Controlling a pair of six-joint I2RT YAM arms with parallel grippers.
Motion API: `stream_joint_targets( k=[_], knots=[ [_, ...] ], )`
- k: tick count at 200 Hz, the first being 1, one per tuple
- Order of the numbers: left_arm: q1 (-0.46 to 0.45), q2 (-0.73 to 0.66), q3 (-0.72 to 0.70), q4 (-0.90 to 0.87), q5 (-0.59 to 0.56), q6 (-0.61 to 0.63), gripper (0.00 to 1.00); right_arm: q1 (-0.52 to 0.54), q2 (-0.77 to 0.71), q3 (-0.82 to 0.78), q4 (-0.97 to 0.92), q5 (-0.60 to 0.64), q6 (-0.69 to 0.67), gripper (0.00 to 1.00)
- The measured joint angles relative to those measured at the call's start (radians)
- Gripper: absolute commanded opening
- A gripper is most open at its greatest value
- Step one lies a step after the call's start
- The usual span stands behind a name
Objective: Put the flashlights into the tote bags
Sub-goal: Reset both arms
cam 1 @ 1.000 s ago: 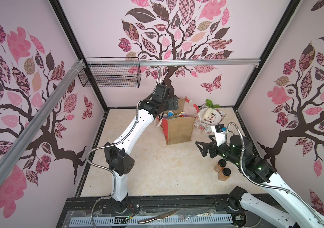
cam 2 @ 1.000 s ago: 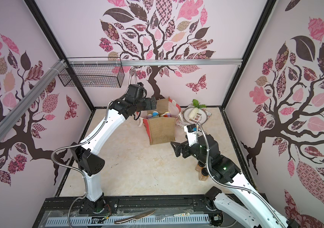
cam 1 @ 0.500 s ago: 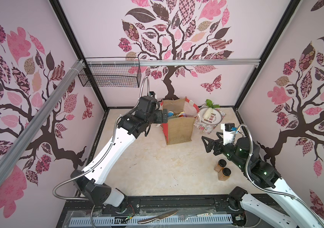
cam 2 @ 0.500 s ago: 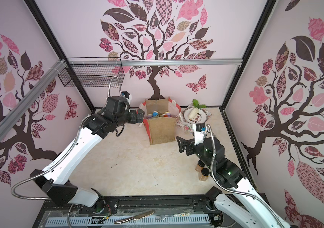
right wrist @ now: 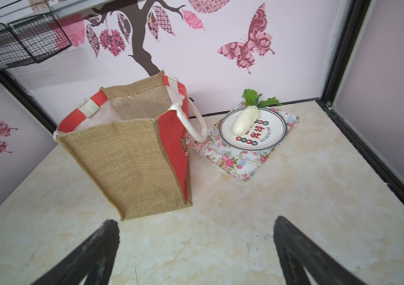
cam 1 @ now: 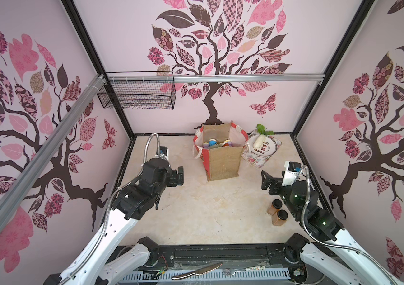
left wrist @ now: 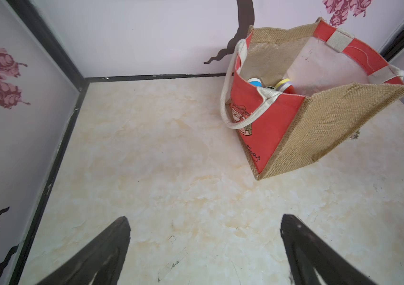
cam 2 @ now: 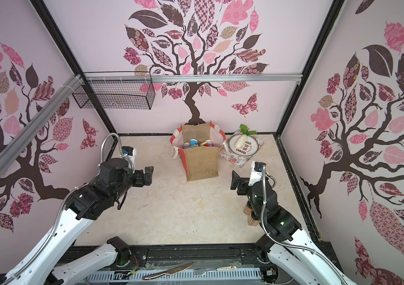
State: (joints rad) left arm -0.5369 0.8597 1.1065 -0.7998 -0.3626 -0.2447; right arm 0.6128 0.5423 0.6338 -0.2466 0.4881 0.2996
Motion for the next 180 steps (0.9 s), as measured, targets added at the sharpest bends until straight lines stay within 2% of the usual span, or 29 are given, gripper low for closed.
stream_joint_targets(
  k=[42, 114, 147, 180],
  knots=[
    [0.069, -0.13, -0.133, -0.006, -0.056, 0.006, 0.98, 0.0, -0.074, -0.104, 0.032, 0.095, -0.005, 1.0],
    [0.073, -0.324, -0.391, 0.043, -0.181, 0.02, 0.98, -0.003, -0.139, -0.346, 0.206, 0.153, -0.085, 1.0],
    [0.084, -0.301, -0.457, 0.109, -0.247, 0.047, 0.98, -0.051, -0.142, -0.43, 0.299, 0.145, -0.125, 1.0],
    [0.131, -0.229, -0.525, 0.217, -0.262, 0.063, 0.98, -0.128, -0.095, -0.474, 0.409, 0.113, -0.147, 0.99]
  ],
)
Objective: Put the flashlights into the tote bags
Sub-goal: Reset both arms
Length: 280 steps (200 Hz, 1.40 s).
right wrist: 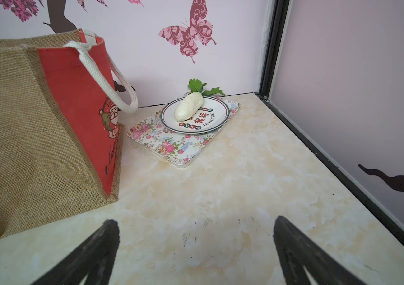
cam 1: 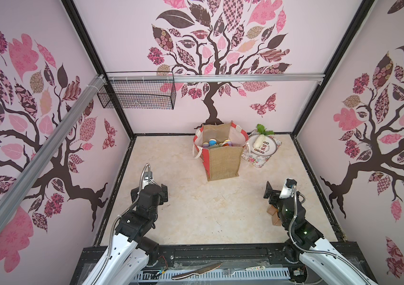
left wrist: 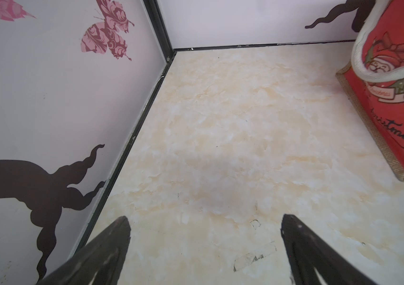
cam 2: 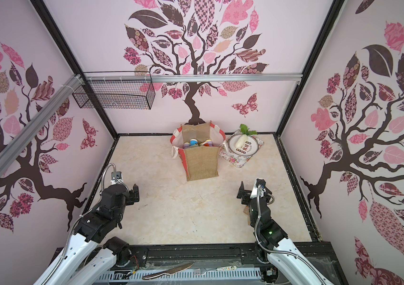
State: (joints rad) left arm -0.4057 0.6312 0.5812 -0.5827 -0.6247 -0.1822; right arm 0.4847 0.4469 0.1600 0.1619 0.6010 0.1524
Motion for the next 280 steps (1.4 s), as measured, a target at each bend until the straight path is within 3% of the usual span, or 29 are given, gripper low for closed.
stream_joint_targets(
  k=[29, 113, 167, 216, 280],
  knots=[
    [0.07, 0.099, -0.036, 0.108, 0.016, 0.017, 0.98, -0.074, 0.121, -0.021, 0.108, -0.067, -0.024, 1.0],
    [0.125, 0.259, -0.19, 0.46, -0.027, 0.051, 0.98, -0.285, 0.374, -0.022, 0.374, -0.248, -0.048, 1.0],
    [0.129, 0.322, -0.231, 0.547, -0.135, -0.006, 0.98, -0.324, 0.585, -0.019, 0.545, -0.299, -0.053, 1.0],
    [0.175, 0.371, -0.245, 0.658, -0.137, -0.004, 0.98, -0.338, 0.814, 0.068, 0.688, -0.313, -0.065, 1.0],
    [0.189, 0.603, -0.242, 0.905, -0.128, 0.048, 0.98, -0.388, 0.976, 0.153, 0.78, -0.37, -0.095, 1.0]
  ],
)
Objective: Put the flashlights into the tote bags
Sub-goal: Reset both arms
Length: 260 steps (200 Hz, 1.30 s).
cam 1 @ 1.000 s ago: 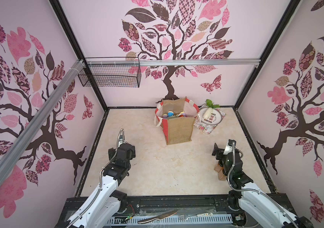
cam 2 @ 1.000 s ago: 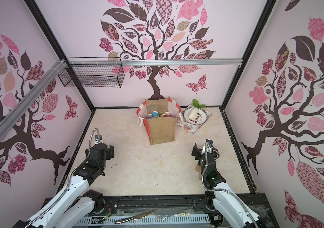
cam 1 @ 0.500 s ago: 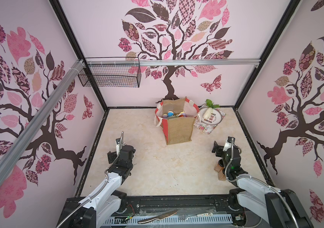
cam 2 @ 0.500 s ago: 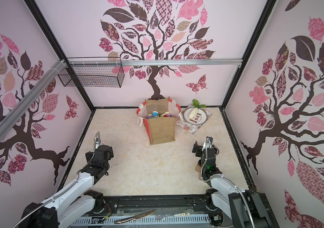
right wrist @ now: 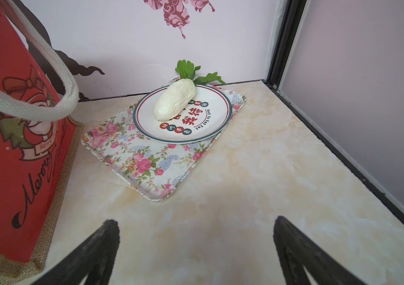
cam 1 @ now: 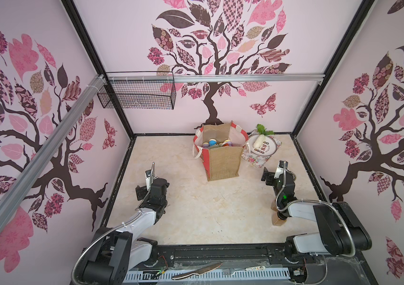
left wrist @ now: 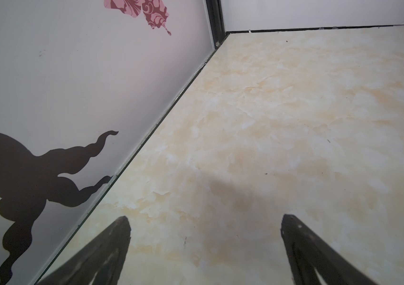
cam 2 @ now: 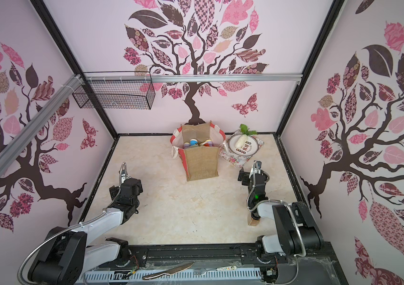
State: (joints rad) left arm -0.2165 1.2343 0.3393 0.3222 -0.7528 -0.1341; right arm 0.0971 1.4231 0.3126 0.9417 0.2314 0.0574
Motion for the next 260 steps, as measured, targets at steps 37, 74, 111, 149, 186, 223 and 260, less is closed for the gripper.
stream_joint_targets(
  k=[37, 74, 111, 149, 186, 223, 260],
  knots=[
    [0.045, 0.133, 0.026, 0.14, 0.04, 0.035, 0.98, -0.04, 0.073, 0.0, 0.063, -0.046, 0.002, 1.0],
    [0.089, 0.238, 0.069, 0.301, 0.092, 0.056, 0.98, -0.042, 0.105, 0.0, 0.103, -0.082, 0.002, 1.0],
    [0.105, 0.319, 0.09, 0.37, 0.139, 0.079, 0.98, -0.042, 0.116, -0.005, 0.148, -0.098, 0.001, 0.99],
    [0.13, 0.318, 0.09, 0.428, 0.229, 0.084, 0.98, -0.042, 0.126, -0.012, 0.177, -0.104, 0.0, 1.0],
    [0.184, 0.318, 0.081, 0.47, 0.354, 0.08, 0.98, -0.042, 0.128, -0.013, 0.186, -0.105, -0.002, 1.0],
    [0.197, 0.341, 0.057, 0.539, 0.432, 0.08, 0.98, -0.042, 0.129, -0.013, 0.187, -0.105, -0.002, 1.0],
    [0.198, 0.348, 0.053, 0.581, 0.452, 0.081, 0.98, -0.042, 0.129, -0.013, 0.191, -0.105, -0.003, 0.99]
  ],
)
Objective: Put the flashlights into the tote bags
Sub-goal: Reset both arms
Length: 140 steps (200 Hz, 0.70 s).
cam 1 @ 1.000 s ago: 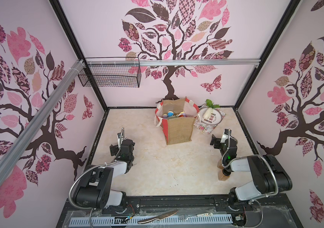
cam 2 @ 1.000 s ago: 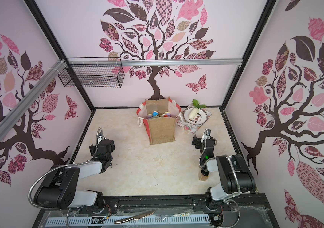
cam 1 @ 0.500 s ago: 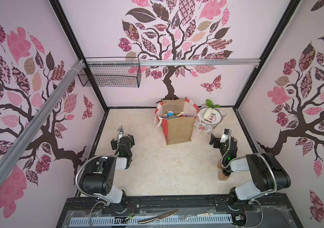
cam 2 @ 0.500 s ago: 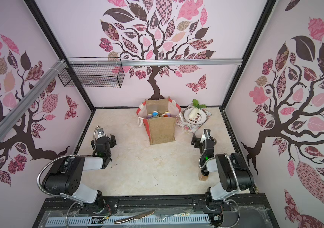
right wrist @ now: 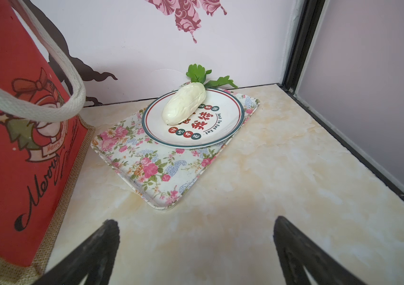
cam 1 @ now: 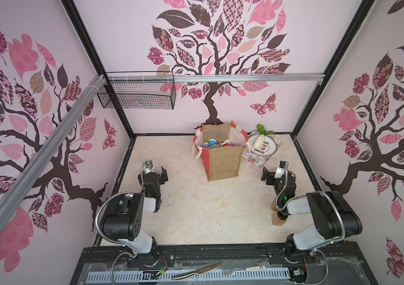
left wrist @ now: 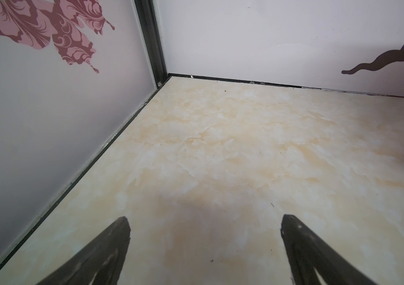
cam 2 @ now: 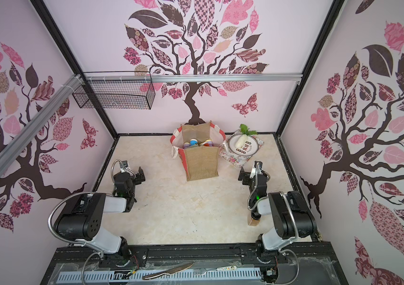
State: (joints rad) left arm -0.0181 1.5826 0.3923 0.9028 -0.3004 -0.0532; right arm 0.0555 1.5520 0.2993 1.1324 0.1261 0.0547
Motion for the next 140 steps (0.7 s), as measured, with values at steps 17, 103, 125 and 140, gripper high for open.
stream_joint_targets(
  k=[17, 103, 125, 140],
  knots=[
    [0.001, 0.0, -0.002, 0.005, 0.006, 0.0, 0.98, 0.0, 0.0, -0.003, 0.004, 0.0, 0.0, 1.0],
    [0.001, 0.0, -0.002, 0.031, 0.015, 0.0, 0.98, 0.0, 0.0, -0.006, 0.015, 0.0, -0.003, 1.0],
    [0.001, 0.0, -0.002, 0.031, 0.015, 0.0, 0.98, 0.0, 0.0, -0.006, 0.015, 0.0, -0.003, 0.99],
    [0.001, 0.0, -0.002, 0.031, 0.015, 0.0, 0.98, 0.0, 0.0, -0.006, 0.015, 0.0, -0.003, 1.0]
  ],
)
